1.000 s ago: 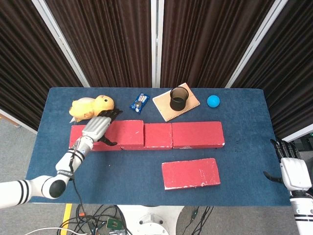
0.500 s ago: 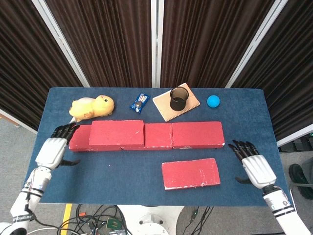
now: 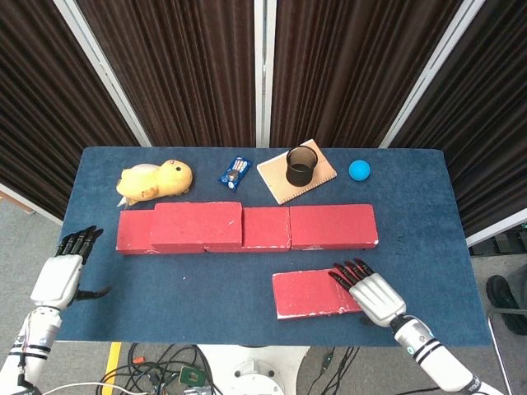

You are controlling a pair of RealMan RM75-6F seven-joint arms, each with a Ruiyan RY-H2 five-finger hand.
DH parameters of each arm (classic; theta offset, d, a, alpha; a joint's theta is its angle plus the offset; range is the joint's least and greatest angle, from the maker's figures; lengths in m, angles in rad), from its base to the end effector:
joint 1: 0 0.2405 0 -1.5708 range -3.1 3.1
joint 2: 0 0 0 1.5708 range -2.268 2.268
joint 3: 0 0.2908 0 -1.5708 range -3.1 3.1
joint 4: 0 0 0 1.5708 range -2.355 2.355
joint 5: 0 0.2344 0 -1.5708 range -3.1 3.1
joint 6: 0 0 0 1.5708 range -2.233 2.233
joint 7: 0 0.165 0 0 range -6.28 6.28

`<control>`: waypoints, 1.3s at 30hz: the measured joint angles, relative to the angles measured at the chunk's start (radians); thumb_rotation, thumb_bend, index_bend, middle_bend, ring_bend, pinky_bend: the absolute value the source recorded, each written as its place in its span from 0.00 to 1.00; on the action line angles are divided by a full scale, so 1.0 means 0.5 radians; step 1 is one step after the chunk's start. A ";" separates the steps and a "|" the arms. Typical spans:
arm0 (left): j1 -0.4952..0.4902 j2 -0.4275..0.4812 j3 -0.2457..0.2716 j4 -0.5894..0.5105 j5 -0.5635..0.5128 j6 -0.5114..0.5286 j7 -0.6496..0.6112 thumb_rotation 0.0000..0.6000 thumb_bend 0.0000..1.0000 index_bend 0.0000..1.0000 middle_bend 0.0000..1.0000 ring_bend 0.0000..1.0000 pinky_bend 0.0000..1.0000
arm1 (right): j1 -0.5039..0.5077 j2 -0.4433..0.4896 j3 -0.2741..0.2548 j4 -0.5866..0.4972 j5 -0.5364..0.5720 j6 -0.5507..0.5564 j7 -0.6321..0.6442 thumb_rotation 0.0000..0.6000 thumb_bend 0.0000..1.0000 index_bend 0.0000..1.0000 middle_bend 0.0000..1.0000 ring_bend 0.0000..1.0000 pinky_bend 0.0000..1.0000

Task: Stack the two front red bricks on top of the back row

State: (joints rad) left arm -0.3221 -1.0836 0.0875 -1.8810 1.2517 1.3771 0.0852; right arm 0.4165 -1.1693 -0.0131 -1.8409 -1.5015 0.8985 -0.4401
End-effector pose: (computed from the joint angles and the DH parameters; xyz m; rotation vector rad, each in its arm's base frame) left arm -0.3001 0.2368 0.1126 -1.4507 -1.1712 -0.8645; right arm -0.2435 -0.2439 0.0195 2.1696 -0.8218 0.6350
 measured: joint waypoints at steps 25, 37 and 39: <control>0.133 0.003 -0.058 0.117 0.096 -0.162 -0.149 1.00 0.09 0.00 0.00 0.00 0.00 | 0.190 -0.407 0.089 0.137 0.502 -0.091 -0.051 1.00 0.00 0.00 0.00 0.00 0.00; 0.159 0.033 -0.087 0.130 0.121 -0.234 -0.227 1.00 0.09 0.00 0.00 0.00 0.00 | 0.300 -0.465 0.082 0.177 0.691 -0.158 -0.040 1.00 0.00 0.00 0.00 0.00 0.00; 0.162 0.036 -0.091 0.131 0.123 -0.243 -0.229 1.00 0.09 0.00 0.00 0.00 0.00 | 0.308 -0.480 0.079 0.192 0.698 -0.158 -0.033 1.00 0.00 0.00 0.00 0.00 0.00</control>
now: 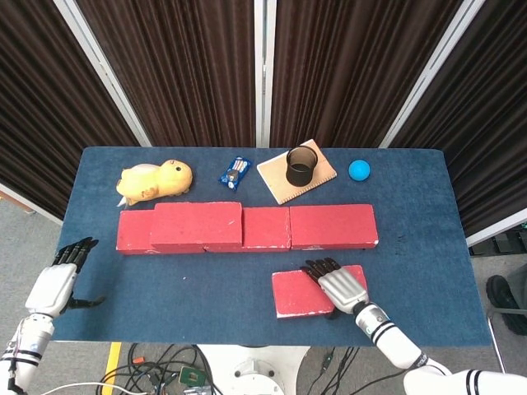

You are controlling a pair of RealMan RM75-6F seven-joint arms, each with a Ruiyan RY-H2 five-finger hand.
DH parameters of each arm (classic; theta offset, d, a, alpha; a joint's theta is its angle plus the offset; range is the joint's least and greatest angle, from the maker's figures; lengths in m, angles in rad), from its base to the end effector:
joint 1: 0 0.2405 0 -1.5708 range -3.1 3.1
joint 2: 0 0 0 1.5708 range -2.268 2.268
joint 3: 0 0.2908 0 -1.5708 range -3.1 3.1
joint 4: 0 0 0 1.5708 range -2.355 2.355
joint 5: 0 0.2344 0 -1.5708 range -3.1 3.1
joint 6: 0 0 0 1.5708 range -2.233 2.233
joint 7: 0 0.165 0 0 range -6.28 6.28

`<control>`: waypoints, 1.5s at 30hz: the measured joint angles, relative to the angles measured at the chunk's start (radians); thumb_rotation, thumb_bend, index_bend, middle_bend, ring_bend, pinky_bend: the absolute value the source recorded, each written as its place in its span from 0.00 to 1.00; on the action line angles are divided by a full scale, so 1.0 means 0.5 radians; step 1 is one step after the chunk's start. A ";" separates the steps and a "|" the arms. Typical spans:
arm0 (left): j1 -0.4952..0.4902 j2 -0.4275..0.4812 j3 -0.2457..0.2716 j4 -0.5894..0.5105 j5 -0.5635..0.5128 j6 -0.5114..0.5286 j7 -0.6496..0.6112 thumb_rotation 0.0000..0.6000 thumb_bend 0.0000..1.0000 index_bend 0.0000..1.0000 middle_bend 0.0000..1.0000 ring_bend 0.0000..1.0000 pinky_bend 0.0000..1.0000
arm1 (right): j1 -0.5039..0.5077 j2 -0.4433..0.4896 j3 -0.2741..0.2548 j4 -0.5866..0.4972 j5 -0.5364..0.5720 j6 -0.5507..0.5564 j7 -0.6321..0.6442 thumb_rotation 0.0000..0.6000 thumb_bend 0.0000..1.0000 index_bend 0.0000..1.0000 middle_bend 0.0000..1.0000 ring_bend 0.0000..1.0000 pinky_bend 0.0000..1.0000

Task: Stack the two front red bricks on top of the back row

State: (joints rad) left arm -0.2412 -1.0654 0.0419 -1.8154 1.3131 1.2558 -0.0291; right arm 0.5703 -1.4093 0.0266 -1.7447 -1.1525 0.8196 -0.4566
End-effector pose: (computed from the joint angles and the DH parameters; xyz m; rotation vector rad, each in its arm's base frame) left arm -0.3256 0.2238 0.1104 -1.4523 -1.2726 -0.8362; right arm -0.2143 -0.2794 -0.0573 2.1234 -1.1154 0.6557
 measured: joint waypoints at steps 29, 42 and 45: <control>0.036 0.063 -0.040 -0.036 0.055 -0.060 -0.057 1.00 0.09 0.00 0.00 0.00 0.00 | 0.014 0.118 0.016 -0.093 -0.152 0.245 0.155 1.00 0.04 0.00 0.28 0.18 0.00; 0.053 0.082 -0.045 -0.006 0.081 -0.079 -0.142 1.00 0.09 0.00 0.00 0.00 0.00 | 0.362 0.219 0.339 -0.056 0.371 0.113 -0.075 1.00 0.06 0.00 0.23 0.22 0.00; 0.054 0.083 -0.047 0.004 0.089 -0.085 -0.163 1.00 0.09 0.00 0.00 0.00 0.00 | 0.476 0.188 0.375 0.033 0.539 0.044 -0.131 1.00 0.06 0.00 0.23 0.21 0.00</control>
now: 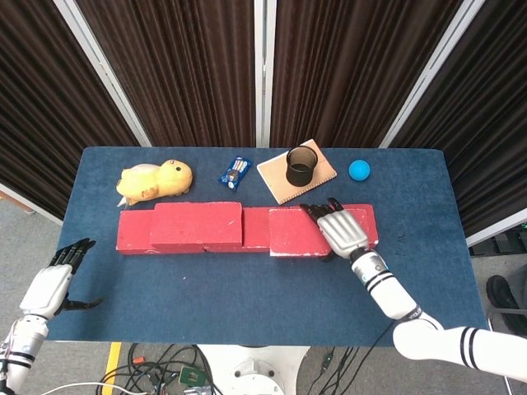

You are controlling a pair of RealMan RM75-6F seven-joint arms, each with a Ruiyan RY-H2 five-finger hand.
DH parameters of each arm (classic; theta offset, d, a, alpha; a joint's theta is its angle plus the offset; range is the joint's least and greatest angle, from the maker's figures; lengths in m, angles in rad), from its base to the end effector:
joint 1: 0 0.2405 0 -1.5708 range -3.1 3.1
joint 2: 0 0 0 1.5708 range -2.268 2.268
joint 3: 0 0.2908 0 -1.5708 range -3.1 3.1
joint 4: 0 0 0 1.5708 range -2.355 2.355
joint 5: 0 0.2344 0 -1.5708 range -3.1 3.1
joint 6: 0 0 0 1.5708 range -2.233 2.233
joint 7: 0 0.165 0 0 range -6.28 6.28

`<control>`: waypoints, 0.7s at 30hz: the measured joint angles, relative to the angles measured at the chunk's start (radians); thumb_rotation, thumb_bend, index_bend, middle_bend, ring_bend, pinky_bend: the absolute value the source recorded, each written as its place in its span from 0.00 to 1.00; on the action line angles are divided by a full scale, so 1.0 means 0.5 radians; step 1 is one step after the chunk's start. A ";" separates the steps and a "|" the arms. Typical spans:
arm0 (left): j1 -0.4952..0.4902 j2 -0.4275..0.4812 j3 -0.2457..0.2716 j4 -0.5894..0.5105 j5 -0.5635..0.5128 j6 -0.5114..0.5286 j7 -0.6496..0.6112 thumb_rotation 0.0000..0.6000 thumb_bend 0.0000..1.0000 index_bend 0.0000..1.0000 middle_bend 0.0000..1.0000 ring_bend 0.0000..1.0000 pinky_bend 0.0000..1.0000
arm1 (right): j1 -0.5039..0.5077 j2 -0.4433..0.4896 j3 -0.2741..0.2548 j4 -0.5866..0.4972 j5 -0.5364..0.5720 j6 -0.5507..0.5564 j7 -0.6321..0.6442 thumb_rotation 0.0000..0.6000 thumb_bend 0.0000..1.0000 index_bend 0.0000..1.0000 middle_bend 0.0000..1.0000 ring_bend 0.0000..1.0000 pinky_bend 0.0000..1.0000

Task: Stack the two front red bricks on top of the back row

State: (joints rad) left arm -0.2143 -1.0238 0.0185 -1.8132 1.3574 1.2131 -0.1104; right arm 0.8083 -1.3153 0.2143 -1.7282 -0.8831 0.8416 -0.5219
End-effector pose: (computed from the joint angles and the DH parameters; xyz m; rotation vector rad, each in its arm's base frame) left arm -0.3292 0.2207 0.1205 -1.4489 -1.3152 -0.8554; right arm -0.1450 -0.3948 0.0063 1.9529 -0.9544 0.7819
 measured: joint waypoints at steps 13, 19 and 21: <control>0.006 0.002 -0.022 0.038 0.002 -0.009 -0.069 1.00 0.09 0.00 0.00 0.00 0.00 | 0.344 -0.176 -0.031 0.362 0.313 -0.274 -0.021 1.00 0.06 0.00 0.23 0.20 0.00; 0.009 0.000 -0.030 0.047 0.000 -0.010 -0.081 1.00 0.09 0.00 0.00 0.00 0.00 | 0.374 -0.262 -0.069 0.463 0.344 -0.289 0.061 1.00 0.05 0.00 0.21 0.16 0.00; 0.014 -0.002 -0.035 0.047 0.001 -0.001 -0.084 1.00 0.09 0.00 0.00 0.00 0.00 | 0.376 -0.278 -0.072 0.471 0.349 -0.285 0.095 1.00 0.05 0.00 0.21 0.16 0.00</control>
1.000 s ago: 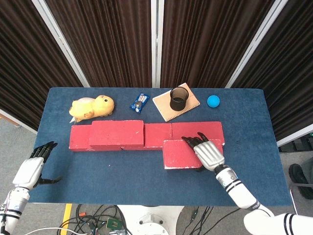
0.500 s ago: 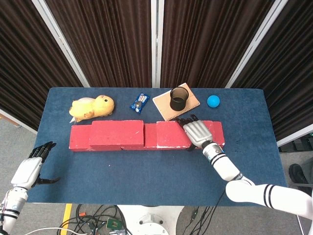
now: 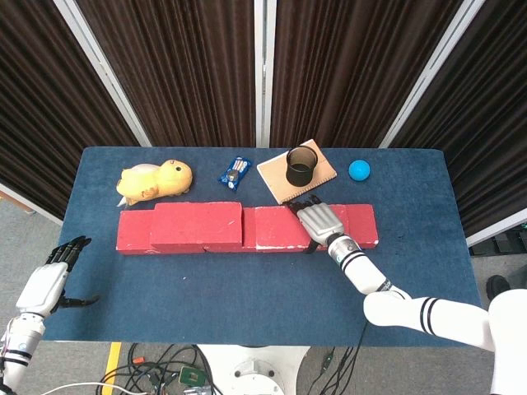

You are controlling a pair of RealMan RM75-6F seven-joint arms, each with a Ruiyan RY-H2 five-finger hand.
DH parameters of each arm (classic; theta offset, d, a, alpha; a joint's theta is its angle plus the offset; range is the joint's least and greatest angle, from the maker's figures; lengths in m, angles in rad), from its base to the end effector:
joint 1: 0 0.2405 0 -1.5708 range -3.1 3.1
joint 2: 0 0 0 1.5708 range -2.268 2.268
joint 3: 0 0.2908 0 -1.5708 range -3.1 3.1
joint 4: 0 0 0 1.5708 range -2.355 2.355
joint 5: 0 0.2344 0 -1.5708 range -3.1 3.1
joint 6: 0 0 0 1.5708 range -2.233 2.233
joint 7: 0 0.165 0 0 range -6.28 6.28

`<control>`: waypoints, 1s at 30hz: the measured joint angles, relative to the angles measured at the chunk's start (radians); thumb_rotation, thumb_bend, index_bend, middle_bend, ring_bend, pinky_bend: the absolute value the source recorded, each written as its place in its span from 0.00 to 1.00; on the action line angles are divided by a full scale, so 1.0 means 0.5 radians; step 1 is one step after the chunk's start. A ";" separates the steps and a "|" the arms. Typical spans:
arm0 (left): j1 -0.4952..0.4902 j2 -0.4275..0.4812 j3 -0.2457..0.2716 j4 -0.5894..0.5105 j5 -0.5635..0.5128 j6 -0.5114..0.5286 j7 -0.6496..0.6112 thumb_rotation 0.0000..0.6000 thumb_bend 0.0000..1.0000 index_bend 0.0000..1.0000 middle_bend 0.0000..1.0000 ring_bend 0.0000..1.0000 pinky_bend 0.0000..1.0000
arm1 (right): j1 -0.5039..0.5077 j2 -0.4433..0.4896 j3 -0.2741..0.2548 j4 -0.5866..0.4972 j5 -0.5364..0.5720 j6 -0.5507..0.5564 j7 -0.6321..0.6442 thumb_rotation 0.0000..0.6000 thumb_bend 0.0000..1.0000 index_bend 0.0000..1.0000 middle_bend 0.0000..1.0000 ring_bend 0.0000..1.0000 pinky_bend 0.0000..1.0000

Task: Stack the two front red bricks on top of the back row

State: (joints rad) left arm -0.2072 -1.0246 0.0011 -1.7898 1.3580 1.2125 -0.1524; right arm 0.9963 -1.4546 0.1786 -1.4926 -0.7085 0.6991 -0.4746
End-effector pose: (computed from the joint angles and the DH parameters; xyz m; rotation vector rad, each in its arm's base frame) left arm -0.3344 0.2243 0.1251 -1.4186 -1.3227 -0.8791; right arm -0.1269 -0.4367 -0.0463 2.0110 -1.0499 0.6944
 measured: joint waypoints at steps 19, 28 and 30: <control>-0.010 0.015 -0.011 0.003 -0.018 -0.049 -0.013 1.00 0.09 0.00 0.00 0.00 0.00 | 0.129 -0.036 0.012 0.171 -0.028 -0.130 0.200 1.00 0.05 0.00 0.21 0.16 0.00; -0.015 0.011 -0.014 0.018 -0.011 -0.061 -0.026 1.00 0.09 0.00 0.00 0.00 0.00 | 0.167 -0.087 -0.016 0.235 -0.067 -0.165 0.271 1.00 0.05 0.00 0.21 0.16 0.00; -0.014 0.005 -0.014 0.030 -0.005 -0.058 -0.028 1.00 0.09 0.00 0.00 0.00 0.00 | 0.168 -0.095 -0.019 0.243 -0.070 -0.164 0.285 1.00 0.05 0.00 0.21 0.16 0.00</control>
State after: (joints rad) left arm -0.2144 -1.0221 -0.0058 -1.7748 1.3556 1.1833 -0.1664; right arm 1.0804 -1.5021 0.1689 -1.3709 -0.7435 0.6171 -0.3319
